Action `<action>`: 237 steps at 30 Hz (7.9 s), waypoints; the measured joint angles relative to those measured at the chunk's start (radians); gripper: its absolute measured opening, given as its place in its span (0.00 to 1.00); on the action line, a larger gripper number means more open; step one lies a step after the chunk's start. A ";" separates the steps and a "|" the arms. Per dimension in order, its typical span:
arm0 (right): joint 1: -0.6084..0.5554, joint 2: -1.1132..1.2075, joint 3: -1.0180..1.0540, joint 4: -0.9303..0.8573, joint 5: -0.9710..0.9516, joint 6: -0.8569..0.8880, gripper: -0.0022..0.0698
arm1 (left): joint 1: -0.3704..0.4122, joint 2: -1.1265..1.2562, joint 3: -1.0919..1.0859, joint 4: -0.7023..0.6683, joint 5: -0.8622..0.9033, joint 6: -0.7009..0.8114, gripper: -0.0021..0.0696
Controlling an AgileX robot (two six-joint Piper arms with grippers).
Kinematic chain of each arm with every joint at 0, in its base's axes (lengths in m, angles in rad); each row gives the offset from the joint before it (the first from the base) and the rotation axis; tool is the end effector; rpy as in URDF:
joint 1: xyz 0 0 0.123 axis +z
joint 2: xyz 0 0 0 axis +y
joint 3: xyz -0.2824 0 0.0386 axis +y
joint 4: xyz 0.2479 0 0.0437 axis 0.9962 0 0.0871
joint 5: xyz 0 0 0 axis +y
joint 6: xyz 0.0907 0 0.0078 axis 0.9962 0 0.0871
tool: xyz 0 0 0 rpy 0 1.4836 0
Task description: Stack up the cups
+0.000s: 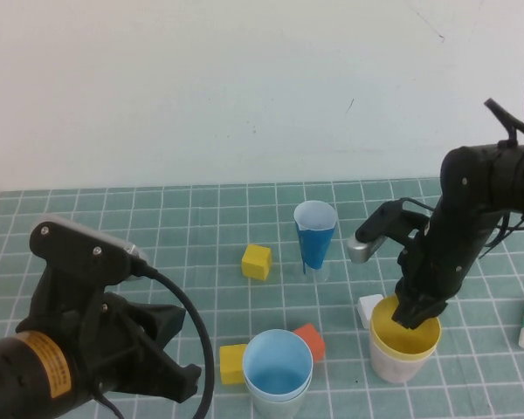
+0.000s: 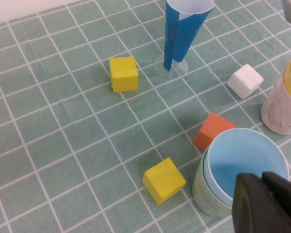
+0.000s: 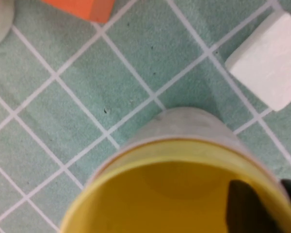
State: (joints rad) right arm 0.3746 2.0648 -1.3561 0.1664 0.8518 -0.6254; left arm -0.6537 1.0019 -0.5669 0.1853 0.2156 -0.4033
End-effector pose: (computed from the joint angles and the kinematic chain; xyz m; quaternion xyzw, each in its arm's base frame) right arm 0.3624 0.1547 0.1353 -0.4319 0.8983 0.0585 0.0563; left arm 0.1615 -0.1191 0.2685 0.1779 0.8565 -0.1897 0.4458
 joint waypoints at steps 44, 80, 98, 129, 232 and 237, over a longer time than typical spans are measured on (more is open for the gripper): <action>0.347 0.005 -0.291 -0.011 0.183 0.013 0.14 | 0.000 0.000 -0.002 0.023 0.046 0.028 0.03; 0.346 -0.604 -0.570 -0.336 0.395 -0.029 0.03 | 0.000 -0.805 0.320 0.257 -0.100 0.108 0.03; 0.346 -1.388 0.577 -0.229 -0.019 0.185 0.03 | 0.000 -0.915 0.340 0.286 0.008 0.100 0.03; 0.346 -1.604 1.057 -0.227 -0.296 0.343 0.03 | 0.000 -0.915 0.340 0.290 0.008 -0.017 0.03; 0.346 -1.604 1.057 -0.227 -0.294 0.345 0.03 | 0.580 -1.015 0.586 -0.254 0.093 0.340 0.03; 0.294 -1.604 1.057 -0.225 -0.294 0.343 0.03 | 0.580 -1.015 0.586 -0.254 0.093 0.340 0.03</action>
State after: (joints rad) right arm 0.6681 0.4610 -0.2990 -0.0585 0.5580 -0.2822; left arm -0.0740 -0.0133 0.0190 -0.0686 0.3090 -0.0629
